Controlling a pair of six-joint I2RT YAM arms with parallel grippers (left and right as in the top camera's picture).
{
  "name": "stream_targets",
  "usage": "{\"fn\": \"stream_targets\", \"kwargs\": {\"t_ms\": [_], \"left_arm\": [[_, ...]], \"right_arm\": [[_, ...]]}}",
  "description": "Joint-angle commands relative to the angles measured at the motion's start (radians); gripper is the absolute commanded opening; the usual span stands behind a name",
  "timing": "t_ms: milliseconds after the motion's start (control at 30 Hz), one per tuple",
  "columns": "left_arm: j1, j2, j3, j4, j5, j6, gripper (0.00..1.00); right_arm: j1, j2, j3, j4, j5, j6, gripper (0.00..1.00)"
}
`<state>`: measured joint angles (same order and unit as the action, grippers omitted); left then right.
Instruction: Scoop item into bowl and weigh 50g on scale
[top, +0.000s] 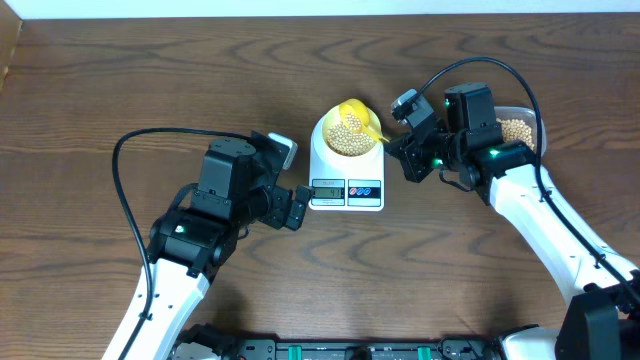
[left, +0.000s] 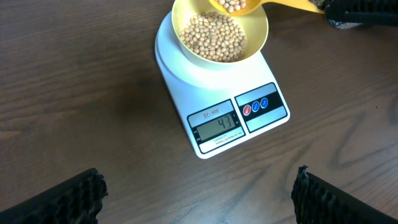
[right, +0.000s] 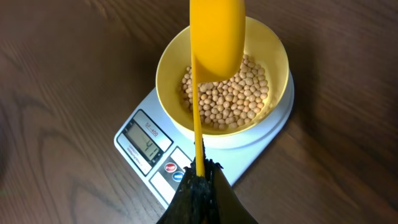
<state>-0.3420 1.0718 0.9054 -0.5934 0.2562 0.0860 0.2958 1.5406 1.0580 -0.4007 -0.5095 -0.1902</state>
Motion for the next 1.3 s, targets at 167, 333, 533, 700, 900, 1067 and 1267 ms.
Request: {"fn": "stream_targets", "kwargs": {"t_ms": [167,333,533,700,900,1067,1267], "left_arm": [[0.005,0.000,0.000,0.005,-0.006,0.007,0.98],[0.005,0.000,0.000,0.005,-0.006,0.007,0.98],[0.005,0.000,0.000,0.005,-0.006,0.007,0.98],[0.005,0.000,0.000,0.005,-0.006,0.007,0.98],[0.005,0.000,0.000,0.005,-0.006,0.007,0.98],[0.005,0.000,0.000,0.005,-0.006,0.007,0.98],[0.005,0.000,0.000,0.005,-0.006,0.007,0.98]], "right_arm": [[0.006,0.004,0.006,0.005,-0.024,0.040,0.01],[0.005,0.004,0.006,0.015,-0.021,0.040,0.01],[0.005,0.004,0.006,0.016,-0.021,0.040,0.01],[0.005,0.004,0.006,0.016,-0.021,0.040,0.01],[0.005,0.004,0.006,0.009,0.008,-0.047,0.01],[0.006,0.004,0.006,0.002,0.098,-0.129,0.01],[0.006,0.004,0.006,-0.002,0.080,-0.110,0.01]]}}
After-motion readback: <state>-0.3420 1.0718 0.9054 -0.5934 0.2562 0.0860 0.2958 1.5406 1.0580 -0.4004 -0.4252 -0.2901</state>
